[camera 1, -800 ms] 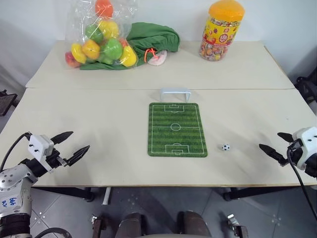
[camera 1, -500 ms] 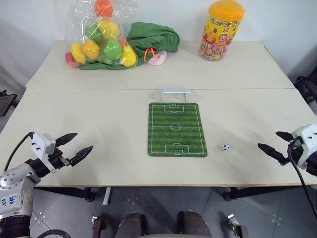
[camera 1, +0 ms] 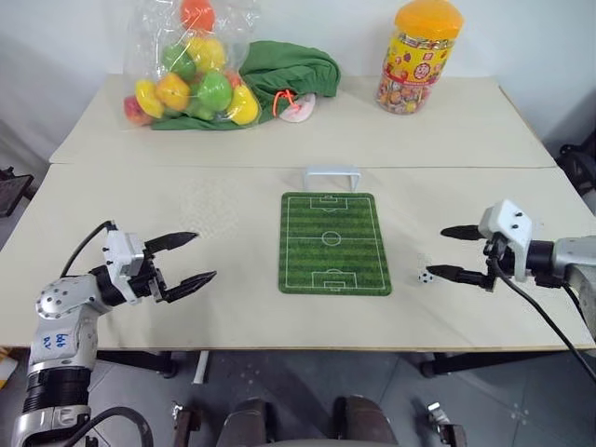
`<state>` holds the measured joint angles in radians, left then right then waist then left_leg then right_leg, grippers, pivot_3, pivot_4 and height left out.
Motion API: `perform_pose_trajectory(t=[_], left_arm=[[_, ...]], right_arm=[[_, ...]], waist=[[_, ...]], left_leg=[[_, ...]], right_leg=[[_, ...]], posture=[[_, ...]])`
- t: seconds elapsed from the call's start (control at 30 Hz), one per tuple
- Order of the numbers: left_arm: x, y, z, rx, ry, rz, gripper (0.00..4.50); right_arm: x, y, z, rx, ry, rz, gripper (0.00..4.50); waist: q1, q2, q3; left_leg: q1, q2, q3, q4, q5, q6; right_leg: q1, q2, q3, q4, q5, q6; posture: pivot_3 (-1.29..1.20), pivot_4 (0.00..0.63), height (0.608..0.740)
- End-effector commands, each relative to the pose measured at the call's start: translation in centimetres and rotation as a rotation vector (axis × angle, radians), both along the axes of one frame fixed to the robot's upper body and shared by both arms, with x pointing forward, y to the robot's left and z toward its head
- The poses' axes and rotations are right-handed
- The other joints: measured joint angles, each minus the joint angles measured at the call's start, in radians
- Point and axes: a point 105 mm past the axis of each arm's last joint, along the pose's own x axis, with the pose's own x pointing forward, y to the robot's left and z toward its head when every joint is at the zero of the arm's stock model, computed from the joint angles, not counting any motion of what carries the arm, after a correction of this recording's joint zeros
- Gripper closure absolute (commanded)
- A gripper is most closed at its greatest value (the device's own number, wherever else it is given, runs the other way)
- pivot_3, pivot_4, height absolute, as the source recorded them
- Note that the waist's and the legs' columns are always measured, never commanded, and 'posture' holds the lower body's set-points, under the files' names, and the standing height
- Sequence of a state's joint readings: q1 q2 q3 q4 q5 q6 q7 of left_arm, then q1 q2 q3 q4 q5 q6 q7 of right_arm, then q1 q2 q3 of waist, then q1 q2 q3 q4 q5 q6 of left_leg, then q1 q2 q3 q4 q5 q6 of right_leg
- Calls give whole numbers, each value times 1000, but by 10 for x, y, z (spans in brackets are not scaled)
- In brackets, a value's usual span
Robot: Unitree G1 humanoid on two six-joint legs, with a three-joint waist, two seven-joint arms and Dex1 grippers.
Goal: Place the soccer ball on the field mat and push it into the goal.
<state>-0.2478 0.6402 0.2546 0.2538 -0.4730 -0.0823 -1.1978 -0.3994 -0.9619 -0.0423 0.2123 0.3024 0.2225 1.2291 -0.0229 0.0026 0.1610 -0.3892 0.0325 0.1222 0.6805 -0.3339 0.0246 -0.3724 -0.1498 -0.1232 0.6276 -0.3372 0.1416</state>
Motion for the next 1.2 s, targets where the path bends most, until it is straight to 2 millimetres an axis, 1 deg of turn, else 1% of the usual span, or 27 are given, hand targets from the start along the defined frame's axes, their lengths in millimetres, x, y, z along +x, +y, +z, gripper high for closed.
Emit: perform_pose_trajectory(t=[0.03, 0.17, 0.23, 0.33, 0.37, 0.43, 0.47, 0.5, 0.53, 0.73, 0.8, 0.83, 0.9, 0.93, 1.0, 1.07, 1.13, 1.2], left_arm=[[1, -3, 5, 0, -36, -24, 0], [0, -10, 4, 2, -33, -46, 0], [-1, -8, 4, 2, -31, -42, 0], [-2, -7, 3, 4, -27, -37, 0], [-2, -7, 3, 5, -27, -36, 0], [-1, -6, 4, 3, -31, -29, 0], [-1, -6, 4, 3, -32, -28, 0], [-1, -6, 4, 2, -33, -27, 0], [-1, -6, 4, 1, -35, -27, 0], [-2, -5, 4, -6, -39, -31, 0], [-3, -5, 3, -11, -37, -36, 0], [-4, -5, 3, -28, -39, -49, 0], [-7, -5, 5, -58, -50, -76, 0], [-7, -4, 4, -62, -51, -77, 0], [-10, -4, 1, -79, -60, -93, 0], [-11, -5, 1, -105, -70, -106, 0], [-11, -5, -1, -105, -66, -113, 0], [-12, -5, -2, -105, -67, -112, 0]], right_arm=[[0, 3, -6, -40, 0, 84, 46], [-2, 8, -24, -55, 54, 165, 46], [-5, 11, -32, -57, 84, 200, 46], [-2, 11, -38, -51, 90, 199, 46], [-1, 11, -39, -43, 87, 194, 215], [0, 10, -42, -37, 90, 186, 666], [0, 9, -43, -37, 96, 184, 1038], [0, 8, -44, -38, 97, 183, 1289], [0, 8, -44, -37, 96, 183, 1644], [3, 7, -33, -36, 42, 173, 3611], [8, 23, -10, -23, -37, 211, 3638], [9, 36, 4, -2, -79, 239, 3638], [8, 55, 21, 17, -119, 279, 3638], [6, 68, 26, 12, -116, 310, 3638], [0, 106, 30, 69, -5, 361, 3638], [-7, 135, 35, 125, 12, 430, 3638], [-9, 152, 30, 111, 16, 465, 3638], [-9, 167, 18, 79, 35, 503, 3638]], waist=[[-2, -1, 1], [-4, -2, 2], [-4, -2, 2], [-4, -2, 2], [-4, -2, 2], [-4, -2, 3], [-4, -2, 3], [-4, -2, 3], [-3, -2, 3], [-3, -3, 3], [-4, -2, 3], [-3, -1, 4], [-8, 0, 5], [-8, 0, 5], [-8, 0, 5], [-6, -1, 5], [-3, -1, 5], [4, -3, 6]], left_leg=[[0, 0, 0, 0, 0, 0], [0, 0, 0, 1, 0, 0], [0, 0, 0, 1, 0, 0], [0, 0, -1, 1, 0, 0], [0, 0, -1, 1, 0, 0], [0, 1, -1, 2, 0, 0], [0, 1, -1, 2, 0, 0], [0, 1, -1, 2, 0, 0], [0, 1, -1, 2, 0, 0], [0, 1, -2, 2, 0, 0], [0, 1, -2, 2, 0, 0], [0, 2, -2, 2, 0, 0], [0, 3, -1, 2, 0, 0], [0, 3, -1, 2, 0, 0], [0, 4, -1, 2, 0, 0], [0, 5, -1, 2, 0, 0], [0, 5, -2, 2, 0, -1], [-2, 2, -3, 2, 0, 0]], right_leg=[[0, 0, 0, 0, 0, 0], [0, 0, 0, 0, 0, 0], [0, 0, 0, 0, 0, 0], [0, 0, -1, 1, 0, 0], [0, 0, -1, 1, 0, 0], [1, 0, -1, 1, 0, 0], [1, 0, -1, 1, 0, 0], [1, 0, -1, 1, 0, 0], [1, 0, -1, 1, 0, 0], [1, 0, -2, 1, 0, 0], [1, 0, -2, 1, 0, 0], [1, 0, -2, 1, 0, 0], [0, 0, -1, 1, 0, 0], [0, 0, -1, 1, 0, 0], [-1, 0, -1, 3, 0, 0], [-1, 1, -2, 3, 0, 0], [-1, 1, -2, 4, 0, 0], [-1, -1, -3, 4, 0, 0]], posture=[[0, 150, 740], [0, 150, 740], [0, 150, 740], [0, 150, 740], [0, 150, 740], [0, 150, 740], [0, 150, 740], [0, 150, 740], [0, 150, 740], [0, 150, 740], [0, 150, 740], [0, 150, 740], [0, 150, 740], [0, 150, 740], [0, 150, 740], [0, 150, 740], [0, 150, 740], [0, 150, 740]])
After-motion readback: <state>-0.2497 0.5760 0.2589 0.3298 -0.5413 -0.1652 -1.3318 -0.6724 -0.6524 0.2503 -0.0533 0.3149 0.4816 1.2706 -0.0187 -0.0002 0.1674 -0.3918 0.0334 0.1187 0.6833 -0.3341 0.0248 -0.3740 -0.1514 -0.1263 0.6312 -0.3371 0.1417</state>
